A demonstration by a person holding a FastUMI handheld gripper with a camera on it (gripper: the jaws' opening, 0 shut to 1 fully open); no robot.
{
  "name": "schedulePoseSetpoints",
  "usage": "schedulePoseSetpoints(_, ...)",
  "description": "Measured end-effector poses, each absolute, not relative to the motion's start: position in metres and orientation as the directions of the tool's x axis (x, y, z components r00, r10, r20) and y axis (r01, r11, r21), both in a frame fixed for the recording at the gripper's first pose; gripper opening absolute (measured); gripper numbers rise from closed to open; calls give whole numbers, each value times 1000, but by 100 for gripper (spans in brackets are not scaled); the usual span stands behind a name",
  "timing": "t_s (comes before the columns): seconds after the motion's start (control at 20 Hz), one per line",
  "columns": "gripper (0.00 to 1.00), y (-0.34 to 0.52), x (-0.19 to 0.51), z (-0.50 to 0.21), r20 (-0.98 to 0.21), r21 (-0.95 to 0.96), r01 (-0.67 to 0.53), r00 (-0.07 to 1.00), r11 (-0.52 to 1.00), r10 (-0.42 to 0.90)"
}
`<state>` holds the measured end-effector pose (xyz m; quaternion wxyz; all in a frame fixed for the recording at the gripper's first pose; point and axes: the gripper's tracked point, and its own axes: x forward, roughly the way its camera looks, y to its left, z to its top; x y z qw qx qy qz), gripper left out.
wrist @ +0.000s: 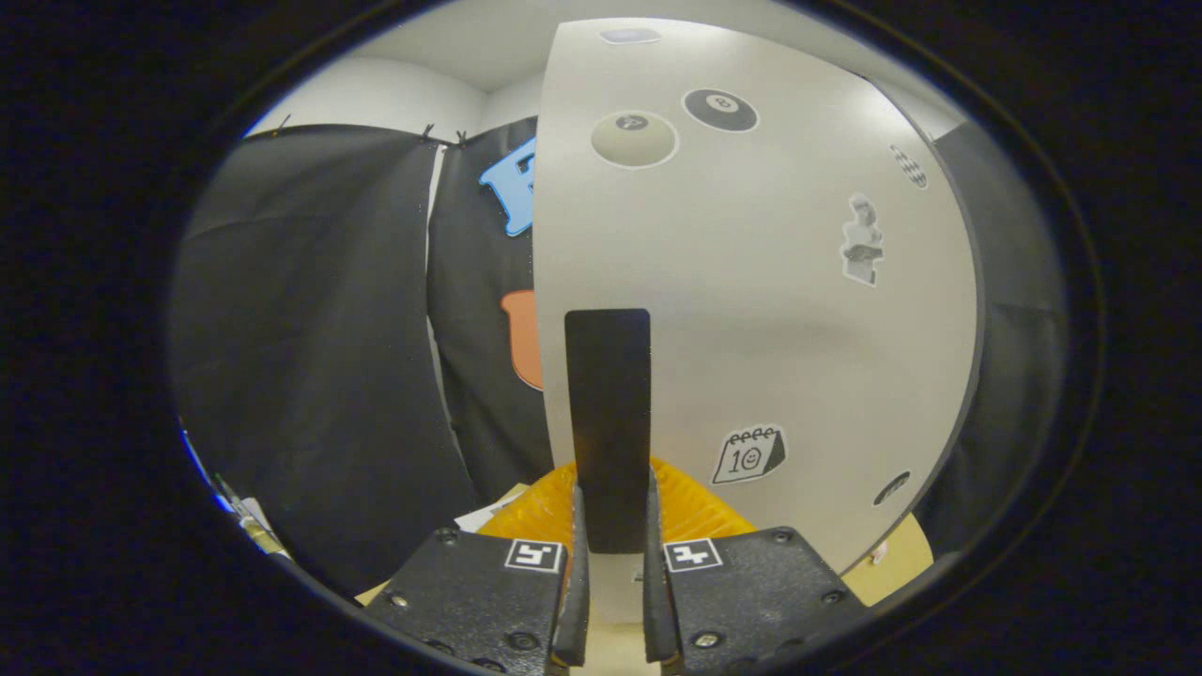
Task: Open the shoe cabinet door, grab the shoes and put them into the shoe cabinet, then close the shoe cabinet door.
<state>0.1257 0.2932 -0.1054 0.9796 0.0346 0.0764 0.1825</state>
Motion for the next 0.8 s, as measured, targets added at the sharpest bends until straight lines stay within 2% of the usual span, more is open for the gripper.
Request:
schedulePoseSetpoints(0.5,26,242,57,-109,-130,130,-482,858,866,497)
schedulePoseSetpoints(0.8,26,186,18,-112,-124,109,-473,866,874,484)
